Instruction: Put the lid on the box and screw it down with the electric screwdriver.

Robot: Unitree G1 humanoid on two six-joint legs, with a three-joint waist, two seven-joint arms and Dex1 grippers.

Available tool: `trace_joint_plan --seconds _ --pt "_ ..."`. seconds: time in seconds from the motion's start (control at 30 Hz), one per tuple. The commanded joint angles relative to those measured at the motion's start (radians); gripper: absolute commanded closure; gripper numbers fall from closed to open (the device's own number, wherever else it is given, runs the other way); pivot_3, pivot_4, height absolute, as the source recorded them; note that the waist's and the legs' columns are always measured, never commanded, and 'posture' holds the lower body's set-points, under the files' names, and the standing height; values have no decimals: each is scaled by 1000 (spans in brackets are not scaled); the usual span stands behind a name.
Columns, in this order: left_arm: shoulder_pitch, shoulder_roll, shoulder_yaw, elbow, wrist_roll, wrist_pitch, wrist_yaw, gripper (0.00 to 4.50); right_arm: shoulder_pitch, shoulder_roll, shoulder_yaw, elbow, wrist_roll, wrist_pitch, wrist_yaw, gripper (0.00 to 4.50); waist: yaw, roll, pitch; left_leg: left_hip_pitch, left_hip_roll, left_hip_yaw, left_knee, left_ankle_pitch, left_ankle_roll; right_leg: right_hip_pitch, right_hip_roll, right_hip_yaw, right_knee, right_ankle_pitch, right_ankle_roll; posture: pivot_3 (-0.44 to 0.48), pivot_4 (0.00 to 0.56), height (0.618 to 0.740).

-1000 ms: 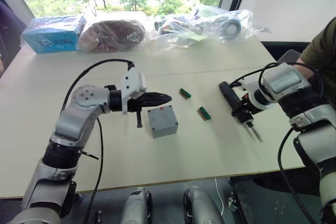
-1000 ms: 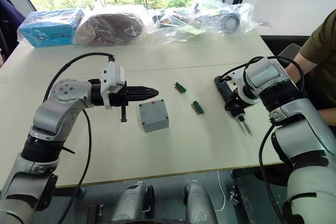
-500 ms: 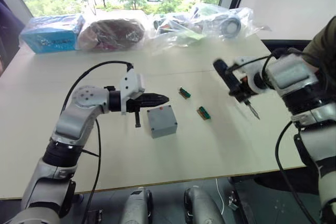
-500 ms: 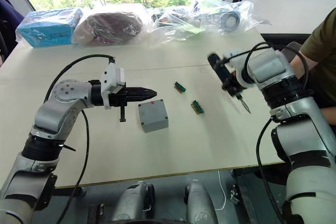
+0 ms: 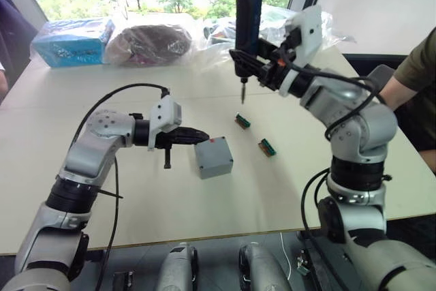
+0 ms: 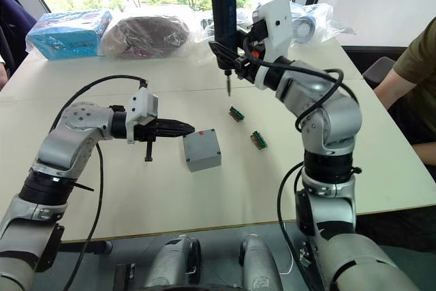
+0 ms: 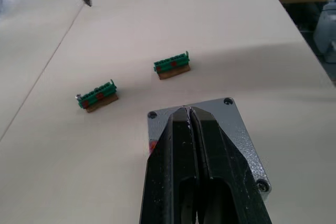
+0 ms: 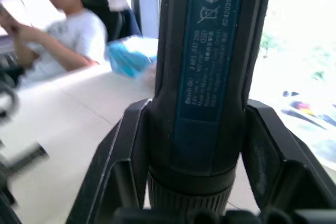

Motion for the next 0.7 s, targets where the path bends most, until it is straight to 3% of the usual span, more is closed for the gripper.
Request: trace_joint_plan --seconds 0.03,0.2,0.7 --pt "18 28 -28 -13 52 -44 -12 4500 75 37 58 -135 35 -123 31 2621 -1 0 0 0 0 0 -1 0 0 0 1 0 0 0 0 0 150 740" --pt "52 1 -52 59 89 -104 -8 4500 149 52 165 -103 -50 -247 16 2621 -3 0 0 1 0 0 0 0 0 0 1 0 1 0 0 0 150 740" --pt "52 -58 -68 167 123 -151 25 4500 295 93 238 -18 -143 -437 -26 2621 0 -1 0 2 0 0 0 0 0 1 1 0 1 0 0 0 150 740"
